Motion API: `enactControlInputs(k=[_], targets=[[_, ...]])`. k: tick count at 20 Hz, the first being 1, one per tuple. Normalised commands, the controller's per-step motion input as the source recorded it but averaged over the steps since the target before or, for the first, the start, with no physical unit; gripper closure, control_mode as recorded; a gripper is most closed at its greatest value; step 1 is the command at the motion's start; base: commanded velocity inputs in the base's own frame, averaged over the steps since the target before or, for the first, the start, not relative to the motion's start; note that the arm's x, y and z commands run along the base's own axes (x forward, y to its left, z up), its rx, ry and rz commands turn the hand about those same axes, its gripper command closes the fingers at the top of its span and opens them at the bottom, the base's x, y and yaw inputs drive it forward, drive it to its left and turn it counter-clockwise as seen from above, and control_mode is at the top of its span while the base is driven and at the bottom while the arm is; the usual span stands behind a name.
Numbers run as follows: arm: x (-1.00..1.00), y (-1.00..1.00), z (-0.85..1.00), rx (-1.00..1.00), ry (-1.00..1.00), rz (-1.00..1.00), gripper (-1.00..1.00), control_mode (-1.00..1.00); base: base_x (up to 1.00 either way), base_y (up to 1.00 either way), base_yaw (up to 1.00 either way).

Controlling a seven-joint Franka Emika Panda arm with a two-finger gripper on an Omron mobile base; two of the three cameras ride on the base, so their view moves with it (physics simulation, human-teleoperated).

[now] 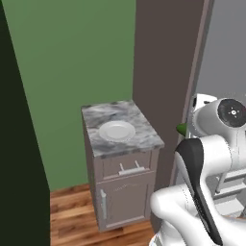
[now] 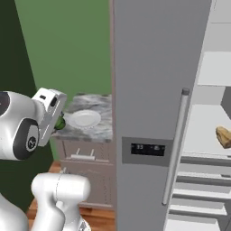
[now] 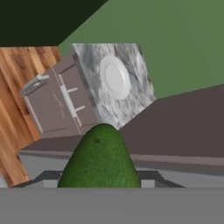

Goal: Pick avocado from the fridge and place it on the plate on the counter.

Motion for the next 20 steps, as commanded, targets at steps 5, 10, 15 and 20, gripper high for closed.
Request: enactControlInputs(k=[5, 10, 15, 20], targets=[[0.0, 0.0, 0.0, 0.0, 0.0, 0.0, 1.0, 1.0, 0.27, 0.42, 0.0], [0.0, 0.0, 0.0, 0.0, 0.0, 0.0, 1.0, 1.0, 0.32, 0.3, 0.0], [0.0, 0.0, 0.0, 0.0, 0.0, 0.0, 1.0, 1.0, 0.3, 0.24, 0.0], [0.0, 0.0, 0.0, 0.0, 0.0, 0.0, 1.0, 1.0, 0.27, 0.25, 0.0]])
